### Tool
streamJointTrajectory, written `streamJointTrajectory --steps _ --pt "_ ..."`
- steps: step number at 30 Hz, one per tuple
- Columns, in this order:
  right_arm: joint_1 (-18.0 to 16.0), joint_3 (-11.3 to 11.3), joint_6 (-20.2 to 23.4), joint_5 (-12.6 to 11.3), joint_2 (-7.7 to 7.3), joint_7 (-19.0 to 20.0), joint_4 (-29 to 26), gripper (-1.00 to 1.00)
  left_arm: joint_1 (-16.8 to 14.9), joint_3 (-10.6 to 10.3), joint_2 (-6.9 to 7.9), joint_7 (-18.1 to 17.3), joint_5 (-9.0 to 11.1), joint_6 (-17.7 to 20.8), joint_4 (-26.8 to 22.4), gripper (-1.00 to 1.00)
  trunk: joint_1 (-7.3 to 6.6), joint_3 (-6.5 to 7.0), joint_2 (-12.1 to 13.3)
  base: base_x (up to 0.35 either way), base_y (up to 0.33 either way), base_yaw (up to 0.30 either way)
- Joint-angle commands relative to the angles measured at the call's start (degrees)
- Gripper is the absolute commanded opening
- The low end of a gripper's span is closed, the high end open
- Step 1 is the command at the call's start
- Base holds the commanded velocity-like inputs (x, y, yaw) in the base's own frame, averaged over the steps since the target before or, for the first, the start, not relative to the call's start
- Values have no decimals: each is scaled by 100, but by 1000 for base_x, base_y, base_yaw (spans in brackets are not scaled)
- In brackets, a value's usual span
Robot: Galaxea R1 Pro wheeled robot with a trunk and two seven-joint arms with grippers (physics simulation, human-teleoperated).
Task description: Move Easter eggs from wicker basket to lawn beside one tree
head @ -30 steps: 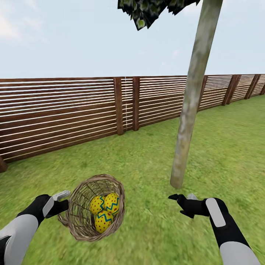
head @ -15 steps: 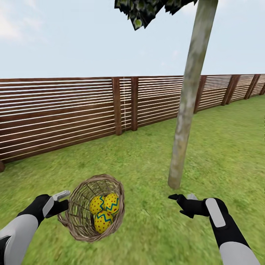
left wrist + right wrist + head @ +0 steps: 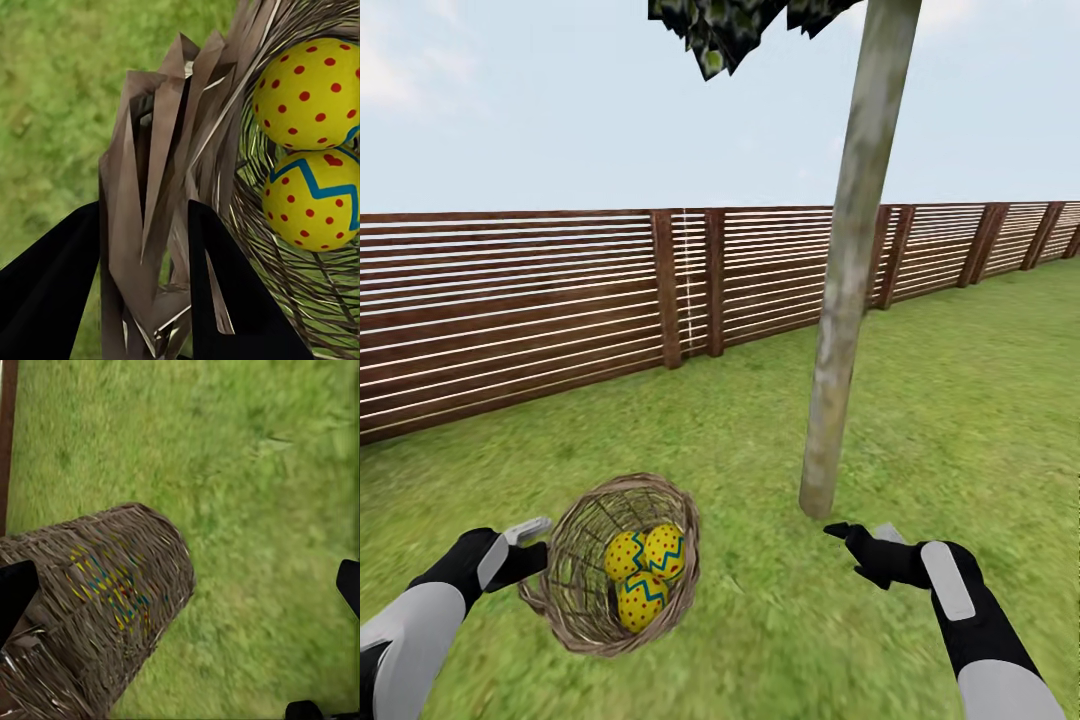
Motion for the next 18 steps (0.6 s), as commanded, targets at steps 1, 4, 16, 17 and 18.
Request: streamJointTrajectory --steps 1,4,16,17,18 --pt "-5 -6 18 -55 4 -43 -1 100 -7 56 -4 -27 46 35 -12 -100 5 -12 -14 140 -285 0" --pt "-5 -6 22 -56 6 -48 0 100 -7 56 -5 -28 46 29 -12 -100 5 -12 -14 140 -284 0" --pt "-5 -6 24 -58 24 -45 0 100 -7 54 -5 -28 46 17 -12 -100 5 -12 -14 200 -124 0" --pt "-5 -6 19 -57 24 -46 0 100 -7 55 -5 -28 46 17 -12 -100 5 -12 -14 237 -5 0" --pt "-5 -6 18 -56 24 -47 0 100 -7 56 -5 -28 46 17 -12 -100 5 -12 -14 225 -39 0"
